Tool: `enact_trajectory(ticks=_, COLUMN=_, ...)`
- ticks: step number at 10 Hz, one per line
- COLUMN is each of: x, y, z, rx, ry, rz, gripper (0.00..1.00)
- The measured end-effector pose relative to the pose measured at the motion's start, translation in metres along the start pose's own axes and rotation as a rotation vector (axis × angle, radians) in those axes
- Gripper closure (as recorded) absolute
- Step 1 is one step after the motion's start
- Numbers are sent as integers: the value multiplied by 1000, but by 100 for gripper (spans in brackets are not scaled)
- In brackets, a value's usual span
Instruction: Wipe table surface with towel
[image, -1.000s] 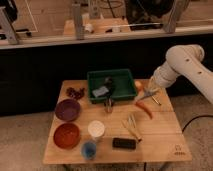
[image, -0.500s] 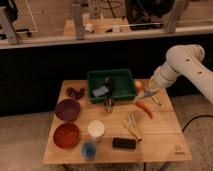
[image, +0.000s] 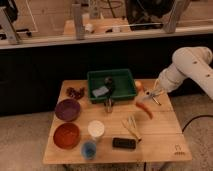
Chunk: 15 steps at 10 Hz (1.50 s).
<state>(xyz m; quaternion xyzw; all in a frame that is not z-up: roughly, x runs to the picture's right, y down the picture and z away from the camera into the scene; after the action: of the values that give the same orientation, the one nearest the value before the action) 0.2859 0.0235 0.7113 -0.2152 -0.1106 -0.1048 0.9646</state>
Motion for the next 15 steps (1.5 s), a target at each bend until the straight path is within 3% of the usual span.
enact_trajectory(ticks=3, x=40, y=54, z=-8, rx=-23, ry=26, rz=-42, gripper=100)
enact_trajectory(ticks=6, x=55, y=101, z=14, rx=-70, ry=20, rz=-89, gripper=100)
enact_trajectory(ticks=9, x=31, y=122, z=37, rx=-115, ry=-31, rz=-172, gripper=100)
enact_trajectory(ticks=11, x=9, y=140, z=52, rx=-137, ry=-108, rz=-195, gripper=100)
enact_trajectory(ticks=15, x=7, y=139, z=53, rx=-138, ry=-110, rz=-198, gripper=100)
